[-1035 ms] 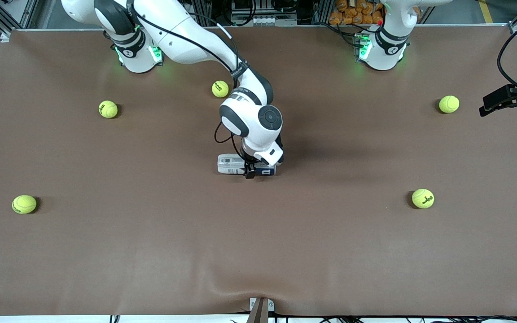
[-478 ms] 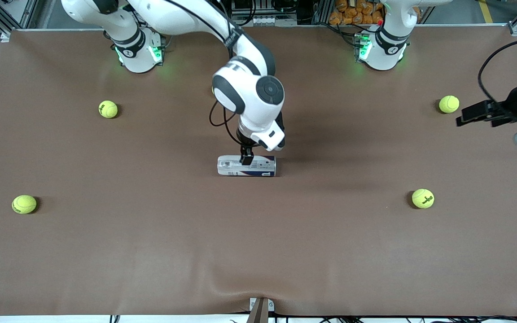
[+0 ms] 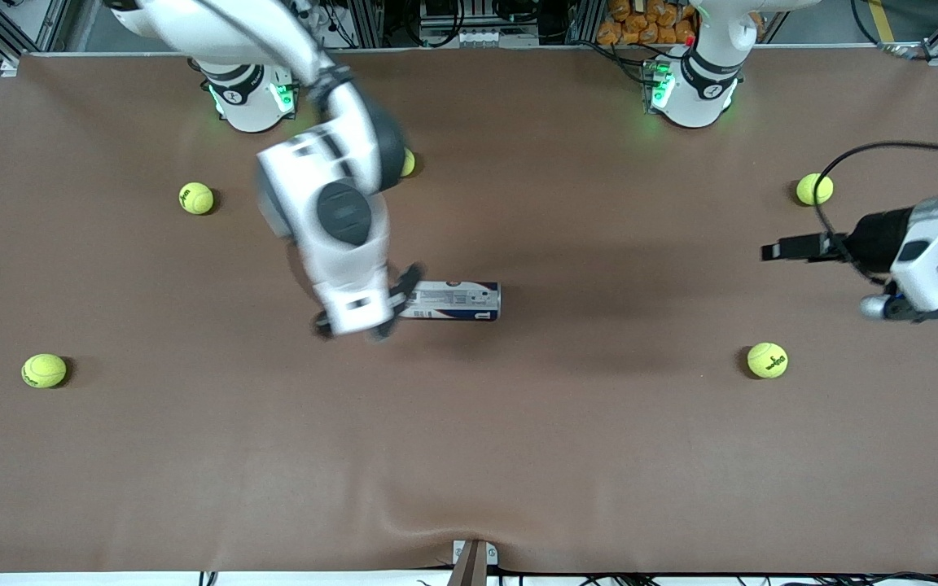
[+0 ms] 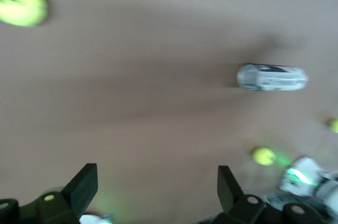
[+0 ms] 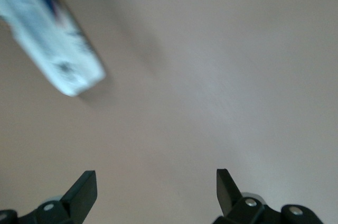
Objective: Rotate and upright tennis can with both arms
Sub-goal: 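Withdraw the right gripper while the left gripper reaches toward the can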
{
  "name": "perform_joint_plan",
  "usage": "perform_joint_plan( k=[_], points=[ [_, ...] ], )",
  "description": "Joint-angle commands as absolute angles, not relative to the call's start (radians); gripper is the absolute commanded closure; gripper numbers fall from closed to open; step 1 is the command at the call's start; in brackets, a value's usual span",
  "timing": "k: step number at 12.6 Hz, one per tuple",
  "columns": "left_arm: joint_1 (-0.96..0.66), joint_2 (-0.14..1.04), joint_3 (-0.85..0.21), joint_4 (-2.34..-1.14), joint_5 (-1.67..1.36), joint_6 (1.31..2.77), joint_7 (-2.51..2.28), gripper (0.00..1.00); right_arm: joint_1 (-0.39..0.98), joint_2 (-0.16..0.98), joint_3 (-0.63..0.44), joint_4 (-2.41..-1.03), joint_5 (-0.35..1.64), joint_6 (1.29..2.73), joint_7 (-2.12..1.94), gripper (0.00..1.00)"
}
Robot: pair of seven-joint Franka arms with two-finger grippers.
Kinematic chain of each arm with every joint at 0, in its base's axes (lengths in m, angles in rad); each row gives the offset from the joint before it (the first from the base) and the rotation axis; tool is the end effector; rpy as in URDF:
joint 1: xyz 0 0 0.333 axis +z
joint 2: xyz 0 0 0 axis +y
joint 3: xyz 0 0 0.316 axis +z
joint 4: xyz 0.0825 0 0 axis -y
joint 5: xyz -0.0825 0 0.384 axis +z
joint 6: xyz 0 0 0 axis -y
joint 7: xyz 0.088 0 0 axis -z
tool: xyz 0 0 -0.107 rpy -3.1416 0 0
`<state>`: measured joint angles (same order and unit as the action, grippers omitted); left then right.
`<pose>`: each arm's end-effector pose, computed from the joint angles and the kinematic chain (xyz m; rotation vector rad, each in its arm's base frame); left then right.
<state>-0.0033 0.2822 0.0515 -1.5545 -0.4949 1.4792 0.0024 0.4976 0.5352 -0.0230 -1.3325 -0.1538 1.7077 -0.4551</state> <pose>0.6099 -0.0283 0.4739 2.6123 0.1188 -0.4547 0.6221 0.3070 0.4109 2.6295 1.3777 -0.2354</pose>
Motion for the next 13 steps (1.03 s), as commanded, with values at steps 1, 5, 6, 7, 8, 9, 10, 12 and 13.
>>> perform_joint_plan(
  k=[1,5,6,7,8,9,10,12,13],
  points=[
    [-0.001,0.366,0.046,-1.54,-0.622,1.489,0.028,0.0,0.396,0.456,-0.003,-1.365,-0.135,1.683,-0.315,0.0],
    [-0.014,0.507,0.038,-1.542,-0.837,1.505,0.106,0.0,0.225,0.347,-0.003,-1.39,-0.065,1.557,-0.071,0.0],
    [-0.02,0.526,0.038,-1.545,-0.872,1.506,0.113,0.0,0.192,0.303,-0.005,-1.419,-0.046,1.531,-0.046,0.0],
    [-0.035,0.535,0.038,-1.549,-0.891,1.528,0.115,0.0,0.136,0.251,-0.005,-1.46,-0.041,1.525,-0.043,0.0],
    [-0.054,0.54,0.038,-1.558,-0.896,1.549,0.115,0.0,0.088,0.197,-0.003,-1.494,-0.031,1.525,-0.043,0.0],
    [-0.07,0.548,0.035,-1.578,-0.905,1.593,0.117,0.0,0.048,0.157,-0.005,-1.511,-0.025,1.513,-0.051,0.0],
    [-0.089,0.557,0.023,-1.595,-0.943,1.629,0.145,0.0,0.008,0.129,-0.008,-1.511,-0.023,1.475,-0.054,0.0],
    [-0.107,0.58,0.005,-1.597,-0.998,1.653,0.181,0.0,-0.005,0.083,-0.067,-1.509,0.001,1.442,-0.052,0.0],
    [-0.116,0.581,0.0,-1.609,-1.012,1.673,0.207,0.0,-0.008,0.068,-0.095,-1.508,0.038,1.436,-0.054,0.0]
  ],
)
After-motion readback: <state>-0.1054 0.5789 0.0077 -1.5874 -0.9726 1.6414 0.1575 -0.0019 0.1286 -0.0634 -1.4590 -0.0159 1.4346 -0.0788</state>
